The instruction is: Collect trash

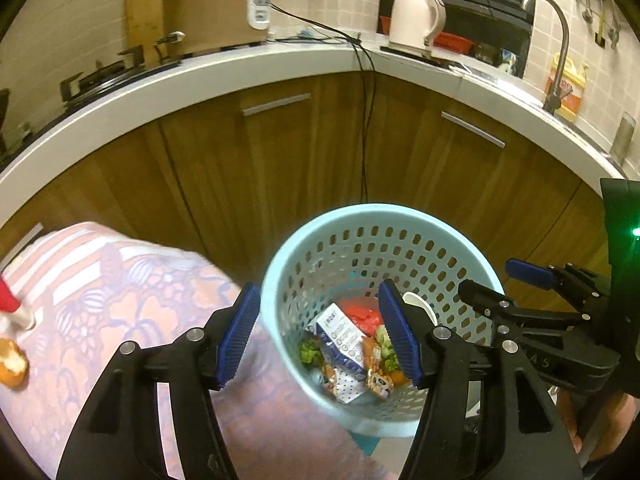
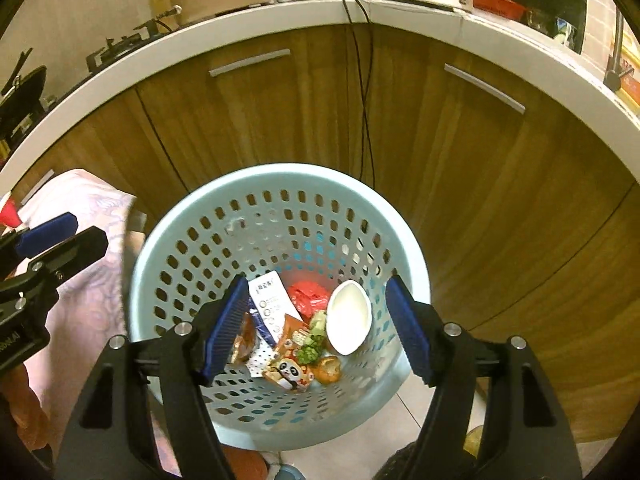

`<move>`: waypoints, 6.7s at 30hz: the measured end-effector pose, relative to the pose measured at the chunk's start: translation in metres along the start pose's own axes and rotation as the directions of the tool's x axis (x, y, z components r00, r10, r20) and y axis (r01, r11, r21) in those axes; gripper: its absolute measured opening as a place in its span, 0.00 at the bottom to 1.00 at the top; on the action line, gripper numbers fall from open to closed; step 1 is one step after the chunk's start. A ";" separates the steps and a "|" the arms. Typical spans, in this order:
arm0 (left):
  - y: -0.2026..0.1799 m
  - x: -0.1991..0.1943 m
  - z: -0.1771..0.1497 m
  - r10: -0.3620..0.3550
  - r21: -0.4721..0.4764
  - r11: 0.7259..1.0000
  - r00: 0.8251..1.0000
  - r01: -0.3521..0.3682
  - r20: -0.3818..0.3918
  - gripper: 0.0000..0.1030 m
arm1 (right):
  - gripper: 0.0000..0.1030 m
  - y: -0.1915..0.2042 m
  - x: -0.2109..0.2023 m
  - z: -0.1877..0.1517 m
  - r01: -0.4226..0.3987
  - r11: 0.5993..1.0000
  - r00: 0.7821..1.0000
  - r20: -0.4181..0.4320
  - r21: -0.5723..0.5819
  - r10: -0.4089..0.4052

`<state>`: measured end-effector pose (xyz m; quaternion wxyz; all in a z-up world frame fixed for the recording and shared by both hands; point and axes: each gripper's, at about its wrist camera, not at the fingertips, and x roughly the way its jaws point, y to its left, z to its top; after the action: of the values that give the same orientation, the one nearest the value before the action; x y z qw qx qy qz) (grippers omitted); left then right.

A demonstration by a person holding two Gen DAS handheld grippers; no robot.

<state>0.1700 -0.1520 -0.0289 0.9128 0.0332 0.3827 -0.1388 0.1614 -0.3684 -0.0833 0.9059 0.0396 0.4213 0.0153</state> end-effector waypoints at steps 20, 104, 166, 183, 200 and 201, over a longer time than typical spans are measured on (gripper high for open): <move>0.144 -0.110 -0.046 0.214 -0.253 0.949 0.973 -0.186 0.088 0.63 | 0.65 0.157 -0.048 0.014 -0.196 0.972 0.971 0.110 -0.127 0.211; 0.336 -0.122 -0.111 0.356 -0.477 0.825 0.934 -0.303 0.023 0.19 | 0.41 0.451 0.047 0.033 -0.385 0.816 0.915 -0.061 -0.431 0.400; 0.034 -0.064 -0.010 0.072 -0.128 0.990 0.988 -0.055 0.134 0.19 | 0.22 0.092 -0.067 0.020 -0.130 0.973 0.945 0.272 -0.190 0.179; -0.019 0.012 0.007 -0.055 -0.086 0.995 0.998 0.056 0.020 0.28 | 0.24 0.023 0.017 -0.009 -0.139 0.989 0.990 -0.001 -0.042 0.139; -0.001 -0.011 0.001 0.037 -0.148 0.989 0.995 -0.024 0.088 0.73 | 0.57 0.019 0.008 -0.013 -0.162 0.987 0.987 0.010 0.010 0.162; 0.000 -0.013 0.001 0.037 -0.151 0.988 0.995 -0.023 0.092 0.73 | 0.57 0.020 0.006 -0.010 -0.159 0.987 0.987 0.016 0.007 0.159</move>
<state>0.1619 -0.1490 -0.0191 0.9317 -0.0362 0.3481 -0.0976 0.1578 -0.3476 -0.0930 0.9049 0.0768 0.4097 0.0856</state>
